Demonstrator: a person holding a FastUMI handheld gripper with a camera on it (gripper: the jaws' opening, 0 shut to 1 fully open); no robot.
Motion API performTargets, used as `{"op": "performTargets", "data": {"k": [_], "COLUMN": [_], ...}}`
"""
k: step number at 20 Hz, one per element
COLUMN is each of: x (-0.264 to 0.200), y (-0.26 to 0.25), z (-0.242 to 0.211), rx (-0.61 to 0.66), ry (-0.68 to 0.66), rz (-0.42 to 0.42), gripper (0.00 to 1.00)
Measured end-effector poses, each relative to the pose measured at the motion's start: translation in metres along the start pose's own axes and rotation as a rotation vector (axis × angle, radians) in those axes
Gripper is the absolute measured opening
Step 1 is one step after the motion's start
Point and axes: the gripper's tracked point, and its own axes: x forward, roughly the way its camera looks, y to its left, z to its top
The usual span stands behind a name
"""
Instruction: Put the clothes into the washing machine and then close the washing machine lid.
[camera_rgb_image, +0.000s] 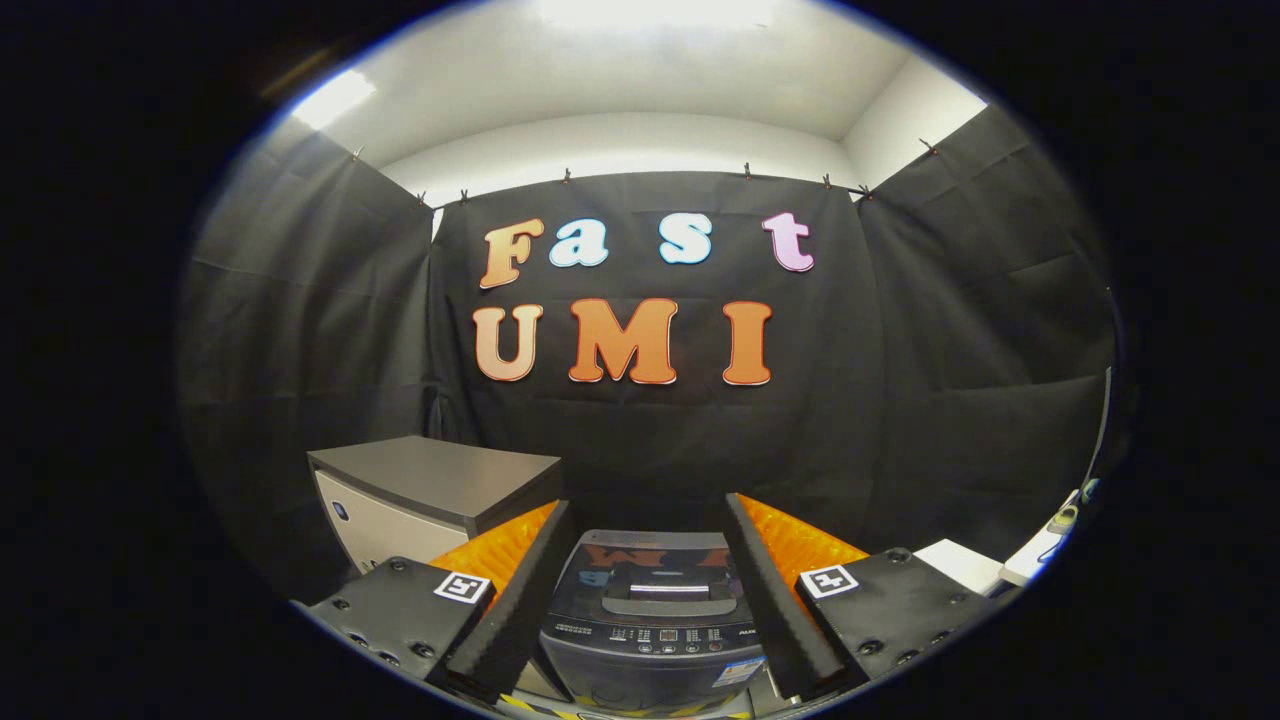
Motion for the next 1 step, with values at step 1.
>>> {"op": "performTargets", "data": {"k": [1], "x": [0.0006], "y": [-0.0002], "z": [-0.0007], "rx": [-0.001], "ry": [-0.001], "rz": [-0.001], "gripper": [0.97]}}
